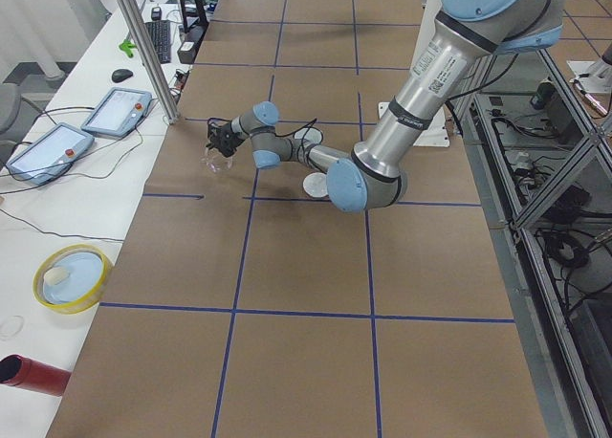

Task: Place funnel on cup
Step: 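Close the left gripper on the glass funnel's rim, then lift the funnel and carry it over the open mug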

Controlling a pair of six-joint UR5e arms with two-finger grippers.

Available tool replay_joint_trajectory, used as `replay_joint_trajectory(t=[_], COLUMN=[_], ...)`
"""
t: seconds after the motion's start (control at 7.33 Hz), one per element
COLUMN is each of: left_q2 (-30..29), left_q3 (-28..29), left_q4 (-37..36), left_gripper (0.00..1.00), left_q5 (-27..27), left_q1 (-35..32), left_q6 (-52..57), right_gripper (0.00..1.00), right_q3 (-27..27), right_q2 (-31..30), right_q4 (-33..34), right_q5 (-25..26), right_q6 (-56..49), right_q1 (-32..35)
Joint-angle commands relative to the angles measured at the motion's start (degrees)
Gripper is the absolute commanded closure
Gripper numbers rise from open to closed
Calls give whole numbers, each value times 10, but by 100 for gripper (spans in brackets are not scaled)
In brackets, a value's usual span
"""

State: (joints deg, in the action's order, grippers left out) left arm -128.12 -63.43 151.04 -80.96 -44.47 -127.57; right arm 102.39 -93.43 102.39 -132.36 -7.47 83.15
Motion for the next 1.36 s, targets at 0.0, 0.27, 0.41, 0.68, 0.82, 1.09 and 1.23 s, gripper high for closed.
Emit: replay_joint_trajectory(t=[0.0, 0.27, 0.41, 0.68, 0.82, 1.09, 1.23], left_q2=[0, 8, 16, 11, 1, -63, -78], left_q3=[-40, -129, -190, -345, -414, -482, -480], left_q4=[22, -9, -92, -353, -493, -749, -816], left_gripper=[100, 100, 100, 100, 100, 100, 100], left_q5=[-16, -86, -132, -178, -205, -254, -279], left_q1=[-13, -28, -30, -27, -26, -25, -18], left_q6=[0, 6, 20, 128, 169, 307, 374], right_gripper=[0, 0, 0, 0, 0, 0, 0], right_q3=[0, 0, 0, 0, 0, 0, 0], right_q2=[0, 0, 0, 0, 0, 0, 0], right_q4=[0, 0, 0, 0, 0, 0, 0], right_q5=[0, 0, 0, 0, 0, 0, 0], right_q6=[0, 0, 0, 0, 0, 0, 0], right_q1=[0, 0, 0, 0, 0, 0, 0])
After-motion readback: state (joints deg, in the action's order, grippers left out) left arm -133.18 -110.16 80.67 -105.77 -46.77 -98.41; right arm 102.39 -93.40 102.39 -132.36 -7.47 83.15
